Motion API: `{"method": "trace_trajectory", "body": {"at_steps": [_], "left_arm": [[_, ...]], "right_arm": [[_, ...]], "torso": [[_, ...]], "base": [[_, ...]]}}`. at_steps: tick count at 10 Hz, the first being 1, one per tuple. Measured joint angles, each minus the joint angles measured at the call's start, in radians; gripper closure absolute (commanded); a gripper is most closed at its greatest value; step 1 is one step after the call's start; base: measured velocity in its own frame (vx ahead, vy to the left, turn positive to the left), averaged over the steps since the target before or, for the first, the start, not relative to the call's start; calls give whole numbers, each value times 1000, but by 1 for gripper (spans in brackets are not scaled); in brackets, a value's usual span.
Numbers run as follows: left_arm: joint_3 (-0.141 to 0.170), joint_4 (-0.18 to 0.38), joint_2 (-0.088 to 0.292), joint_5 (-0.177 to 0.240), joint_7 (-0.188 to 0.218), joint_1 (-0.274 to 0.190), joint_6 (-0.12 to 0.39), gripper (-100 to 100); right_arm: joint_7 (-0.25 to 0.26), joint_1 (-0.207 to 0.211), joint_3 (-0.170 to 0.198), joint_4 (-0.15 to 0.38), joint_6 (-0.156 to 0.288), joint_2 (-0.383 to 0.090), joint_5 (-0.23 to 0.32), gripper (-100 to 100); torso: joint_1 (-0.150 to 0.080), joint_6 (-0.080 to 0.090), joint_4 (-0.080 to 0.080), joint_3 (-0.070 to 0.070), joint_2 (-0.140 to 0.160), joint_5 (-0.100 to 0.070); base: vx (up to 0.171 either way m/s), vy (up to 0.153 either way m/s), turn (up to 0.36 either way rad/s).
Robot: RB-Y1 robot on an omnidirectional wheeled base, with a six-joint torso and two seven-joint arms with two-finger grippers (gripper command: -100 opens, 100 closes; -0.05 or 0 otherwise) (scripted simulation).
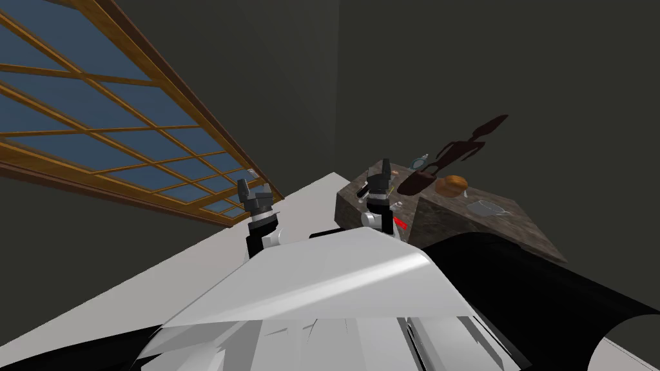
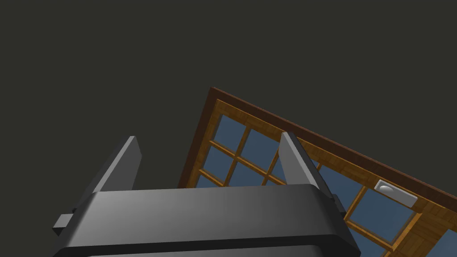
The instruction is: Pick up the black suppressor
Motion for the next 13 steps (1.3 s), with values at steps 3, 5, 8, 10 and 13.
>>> {"method": "trace_trajectory", "body": {"at_steps": [3, 5, 8, 10, 13], "left_arm": [[0, 0, 0, 0, 0, 0, 0, 0], [0, 0, 0, 0, 0, 0, 0, 0], [0, 0, 0, 0, 0, 0, 0, 0], [0, 0, 0, 0, 0, 0, 0, 0], [0, 0, 0, 0, 0, 0, 0, 0]], "right_arm": [[-15, -1, -31, 11, 28, -85, -13, -100], [-37, -1, -70, 12, 80, -145, -29, -100], [-71, -8, -127, 34, 139, -222, -56, -100], [-102, -2, -166, 48, 187, -266, -76, -100], [-138, 2, -214, 66, 257, -315, -103, -100]], "torso": [[6, 0, -1, -3, -6, 1], [10, 0, -2, -5, -8, 2], [8, 0, -2, -6, -10, 2], [8, 0, -2, -6, -10, 2], [7, 0, -2, -5, -8, 2]], "base": [[96, 108, -74], [107, 129, -88], [147, 128, -141], [121, 129, -74], [99, 111, -94]]}}
